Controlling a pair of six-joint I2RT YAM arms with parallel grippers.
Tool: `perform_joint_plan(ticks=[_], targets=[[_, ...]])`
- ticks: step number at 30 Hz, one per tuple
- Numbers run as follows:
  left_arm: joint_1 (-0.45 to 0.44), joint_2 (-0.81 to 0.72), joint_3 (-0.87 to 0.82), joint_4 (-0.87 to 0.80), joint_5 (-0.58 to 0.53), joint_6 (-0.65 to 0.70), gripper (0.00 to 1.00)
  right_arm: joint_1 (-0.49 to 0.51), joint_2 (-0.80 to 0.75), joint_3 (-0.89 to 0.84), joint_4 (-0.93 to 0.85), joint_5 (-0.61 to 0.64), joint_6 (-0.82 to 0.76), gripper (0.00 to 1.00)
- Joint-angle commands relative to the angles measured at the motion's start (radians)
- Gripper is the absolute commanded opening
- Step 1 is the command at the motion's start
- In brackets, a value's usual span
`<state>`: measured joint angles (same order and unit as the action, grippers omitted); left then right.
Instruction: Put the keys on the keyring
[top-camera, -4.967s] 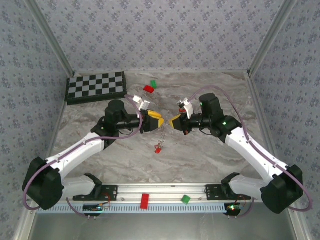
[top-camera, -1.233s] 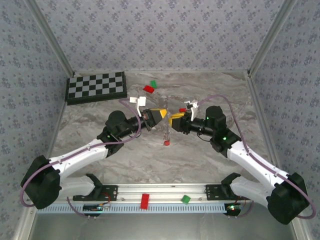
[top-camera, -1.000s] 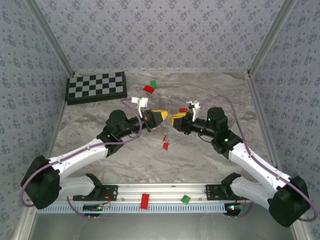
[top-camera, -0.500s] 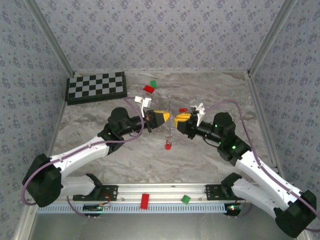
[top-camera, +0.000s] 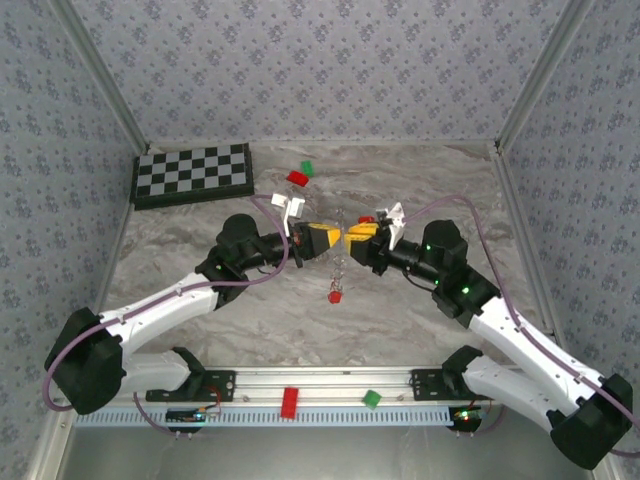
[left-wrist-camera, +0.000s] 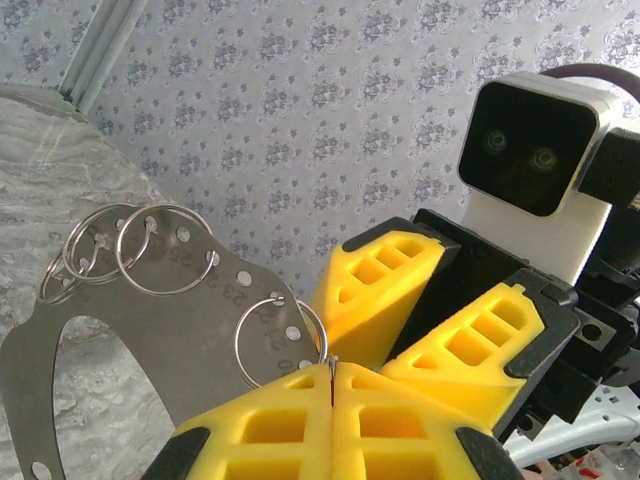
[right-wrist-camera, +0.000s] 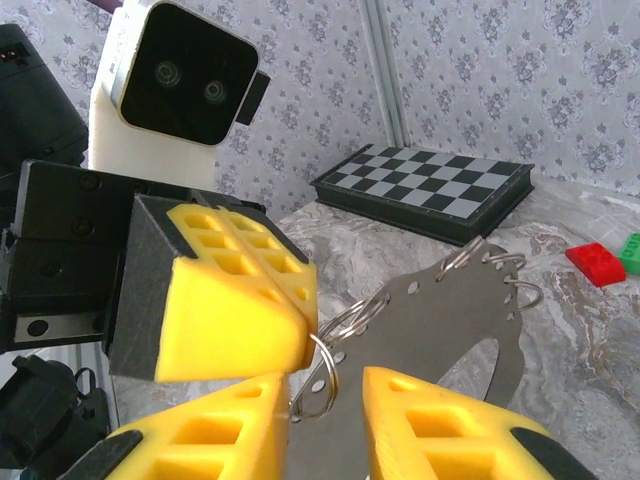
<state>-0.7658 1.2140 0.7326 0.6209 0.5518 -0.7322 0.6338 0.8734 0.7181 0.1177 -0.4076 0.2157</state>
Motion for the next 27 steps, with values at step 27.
perform_joint_plan(ticks=[27], targets=[[-0.001, 0.009, 0.042, 0.037, 0.049, 0.023, 0.0, 0.004, 0.033, 0.031, -0.011, -0.06, -0.018, 0.0]])
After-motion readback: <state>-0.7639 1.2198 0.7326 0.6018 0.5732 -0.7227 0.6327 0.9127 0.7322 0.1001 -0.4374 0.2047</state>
